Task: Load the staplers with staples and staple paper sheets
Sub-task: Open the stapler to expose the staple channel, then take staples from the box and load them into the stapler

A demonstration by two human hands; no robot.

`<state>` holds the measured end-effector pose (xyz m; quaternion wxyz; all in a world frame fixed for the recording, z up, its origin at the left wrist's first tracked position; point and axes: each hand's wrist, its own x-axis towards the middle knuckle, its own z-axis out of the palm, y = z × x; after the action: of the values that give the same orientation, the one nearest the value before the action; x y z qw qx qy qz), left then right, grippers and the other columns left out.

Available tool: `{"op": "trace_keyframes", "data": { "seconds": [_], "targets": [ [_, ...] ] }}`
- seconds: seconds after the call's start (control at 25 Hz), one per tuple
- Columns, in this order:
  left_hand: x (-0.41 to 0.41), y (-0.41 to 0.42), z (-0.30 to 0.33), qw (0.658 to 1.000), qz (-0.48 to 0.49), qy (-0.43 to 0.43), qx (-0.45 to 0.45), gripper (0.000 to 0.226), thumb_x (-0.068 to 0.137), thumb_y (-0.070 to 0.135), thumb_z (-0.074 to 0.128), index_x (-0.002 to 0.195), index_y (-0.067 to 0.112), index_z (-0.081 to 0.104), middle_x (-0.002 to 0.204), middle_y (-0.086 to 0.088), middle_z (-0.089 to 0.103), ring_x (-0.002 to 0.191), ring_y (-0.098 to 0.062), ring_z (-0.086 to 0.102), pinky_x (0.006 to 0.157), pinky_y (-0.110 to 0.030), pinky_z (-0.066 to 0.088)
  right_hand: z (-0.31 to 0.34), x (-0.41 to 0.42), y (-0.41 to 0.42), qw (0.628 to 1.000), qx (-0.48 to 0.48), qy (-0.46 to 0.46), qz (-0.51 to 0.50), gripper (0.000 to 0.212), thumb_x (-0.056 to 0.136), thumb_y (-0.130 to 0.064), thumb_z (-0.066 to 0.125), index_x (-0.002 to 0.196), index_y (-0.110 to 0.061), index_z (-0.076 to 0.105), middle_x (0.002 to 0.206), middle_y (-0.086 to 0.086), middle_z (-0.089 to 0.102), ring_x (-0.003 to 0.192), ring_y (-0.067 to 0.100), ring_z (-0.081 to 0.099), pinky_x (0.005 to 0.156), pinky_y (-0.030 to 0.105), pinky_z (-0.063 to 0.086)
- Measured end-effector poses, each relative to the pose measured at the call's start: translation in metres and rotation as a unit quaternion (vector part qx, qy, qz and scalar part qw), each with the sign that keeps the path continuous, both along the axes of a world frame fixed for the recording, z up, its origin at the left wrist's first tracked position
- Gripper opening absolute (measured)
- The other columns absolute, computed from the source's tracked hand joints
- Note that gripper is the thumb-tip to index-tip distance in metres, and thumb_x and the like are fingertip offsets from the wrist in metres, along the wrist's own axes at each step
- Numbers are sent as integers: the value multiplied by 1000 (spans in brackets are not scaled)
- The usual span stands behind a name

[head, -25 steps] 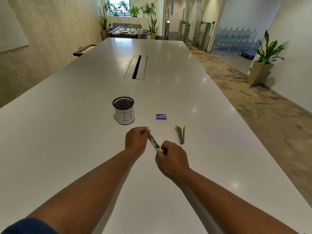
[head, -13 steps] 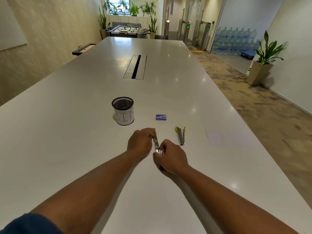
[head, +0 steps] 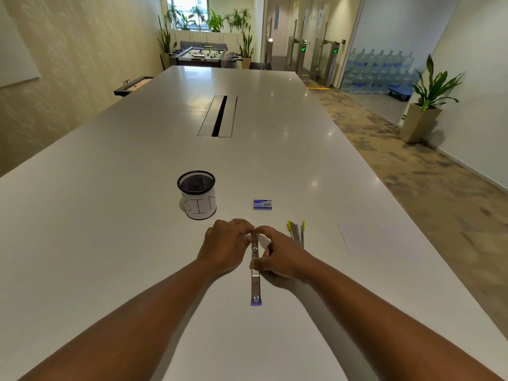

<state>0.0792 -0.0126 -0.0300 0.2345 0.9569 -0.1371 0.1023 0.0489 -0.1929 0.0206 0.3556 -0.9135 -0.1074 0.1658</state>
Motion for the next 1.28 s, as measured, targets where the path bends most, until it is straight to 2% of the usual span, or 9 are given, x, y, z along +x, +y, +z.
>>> {"op": "trace_keyframes", "data": {
  "seconds": [0.2,0.36,0.52,0.64,0.84,0.92,1.0,1.12,1.28],
  "targets": [
    [-2,0,2,1000,2,-5,-6,27,101,32,53,122,31,70,128,13,68,110,-20,62,89,-43,53,7,13,2,999,-26,23,30,79,77,-29,86,142,-32,41,80,-3,66,75,12,64,71,29,53],
    [-2,1,0,1000,-2,-5,-23,27,101,32,52,120,35,72,126,15,69,108,-19,63,88,-44,54,5,12,3,999,-14,36,23,65,80,-27,84,132,-31,45,76,-3,65,68,10,61,65,26,48],
    [-3,-1,1,1000,7,-14,-12,29,102,35,51,121,33,73,129,14,69,109,-21,64,88,-39,53,-2,7,2,1000,6,4,8,49,80,-25,83,116,-29,51,78,-1,63,76,17,62,82,41,55],
    [-5,-1,0,999,14,-3,-30,34,101,42,46,121,34,73,133,11,68,115,-21,63,94,-44,53,-8,0,1,998,57,-19,-1,44,78,-16,84,107,-27,52,87,8,67,83,24,68,83,45,59],
    [-10,-3,5,999,17,-6,-32,33,99,50,52,120,34,73,132,13,68,114,-23,61,92,-42,50,-14,-12,3,992,79,-101,-12,42,79,-14,82,106,-30,53,108,-11,59,74,3,55,74,32,51],
    [-9,-4,6,999,22,1,-35,35,98,53,53,121,35,73,133,13,67,116,-22,60,93,-42,49,-18,-16,4,991,79,-101,-24,45,80,-20,81,110,-36,53,106,-15,60,82,5,59,79,37,55],
    [-8,-3,5,999,25,7,-35,38,98,57,49,120,37,73,132,15,67,115,-20,61,93,-42,51,-20,-17,5,992,84,-89,-35,40,77,-24,79,105,-40,54,101,-12,63,92,15,66,83,46,58],
    [-10,-4,6,999,27,-5,-46,35,97,55,50,115,37,74,127,17,69,111,-18,64,91,-42,53,-20,-16,5,992,84,-82,-43,24,73,-28,72,86,-33,52,90,-6,65,88,22,68,79,54,57],
    [-12,-5,9,998,27,-9,-56,31,97,52,54,110,34,76,118,18,71,104,-15,64,85,-39,52,-19,-16,5,992,71,-93,-39,28,77,-21,76,85,-29,50,89,-6,66,85,21,63,80,53,56]
  ]
}}
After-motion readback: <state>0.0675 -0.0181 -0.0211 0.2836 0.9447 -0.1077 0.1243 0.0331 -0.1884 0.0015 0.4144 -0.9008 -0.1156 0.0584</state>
